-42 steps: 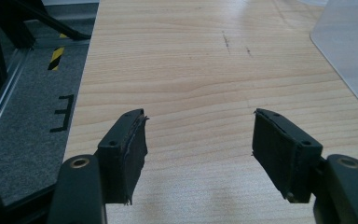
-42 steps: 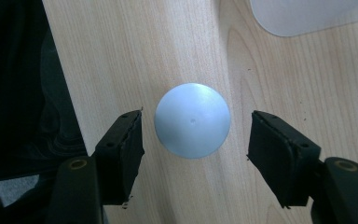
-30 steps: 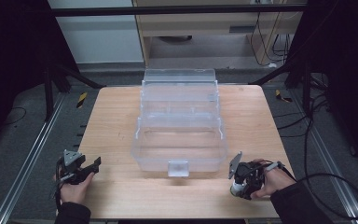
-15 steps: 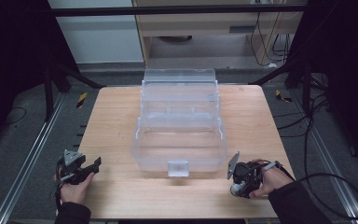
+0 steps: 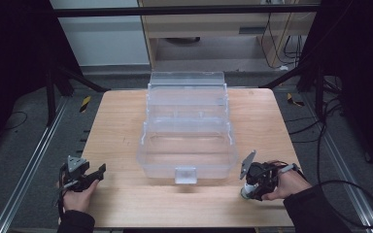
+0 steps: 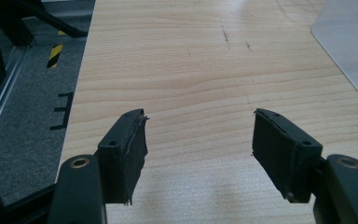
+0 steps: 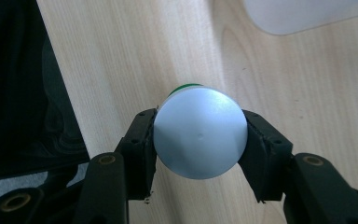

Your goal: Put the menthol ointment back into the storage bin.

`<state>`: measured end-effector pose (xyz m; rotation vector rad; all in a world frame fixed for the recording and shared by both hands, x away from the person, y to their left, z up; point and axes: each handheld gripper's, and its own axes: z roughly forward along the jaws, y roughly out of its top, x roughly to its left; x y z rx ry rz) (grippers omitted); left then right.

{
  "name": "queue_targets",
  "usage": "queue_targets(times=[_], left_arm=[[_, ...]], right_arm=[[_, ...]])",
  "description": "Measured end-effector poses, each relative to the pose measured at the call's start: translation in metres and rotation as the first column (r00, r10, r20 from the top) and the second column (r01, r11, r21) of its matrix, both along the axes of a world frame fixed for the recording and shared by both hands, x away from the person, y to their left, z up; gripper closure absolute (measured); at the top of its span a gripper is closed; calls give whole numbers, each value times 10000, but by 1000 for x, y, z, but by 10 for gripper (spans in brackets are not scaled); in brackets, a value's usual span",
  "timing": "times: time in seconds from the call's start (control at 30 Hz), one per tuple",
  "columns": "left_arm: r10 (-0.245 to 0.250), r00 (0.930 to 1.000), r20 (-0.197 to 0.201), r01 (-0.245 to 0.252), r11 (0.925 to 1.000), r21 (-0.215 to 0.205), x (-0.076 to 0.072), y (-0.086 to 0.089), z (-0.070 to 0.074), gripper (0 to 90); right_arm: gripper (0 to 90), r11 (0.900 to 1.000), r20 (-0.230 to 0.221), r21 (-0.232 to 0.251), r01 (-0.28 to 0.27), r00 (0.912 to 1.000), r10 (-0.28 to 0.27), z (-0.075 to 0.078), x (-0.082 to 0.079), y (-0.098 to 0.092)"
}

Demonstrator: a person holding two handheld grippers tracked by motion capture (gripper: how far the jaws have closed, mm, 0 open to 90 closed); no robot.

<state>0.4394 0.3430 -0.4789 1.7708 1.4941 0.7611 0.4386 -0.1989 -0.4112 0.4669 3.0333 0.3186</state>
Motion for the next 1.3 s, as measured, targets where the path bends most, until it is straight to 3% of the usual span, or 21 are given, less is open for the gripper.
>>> queue_targets(times=[0.17, 0.6, 1.3], left_arm=[[18, 10000, 11, -18, 10000, -11, 0, 0, 0, 348], [-65, 10000, -54, 65, 10000, 4, 0, 0, -1, 348], [-103, 9998, -141, 103, 9999, 0, 1, -2, -2, 348]], right_arm=[[500, 9983, 206, 464, 341, 9992, -351, 14, 3, -2], [500, 9966, 290, 717, 399, 9987, -421, 46, 8, 4], [500, 9973, 421, 674, 299, 9986, -328, 89, 29, 16]])
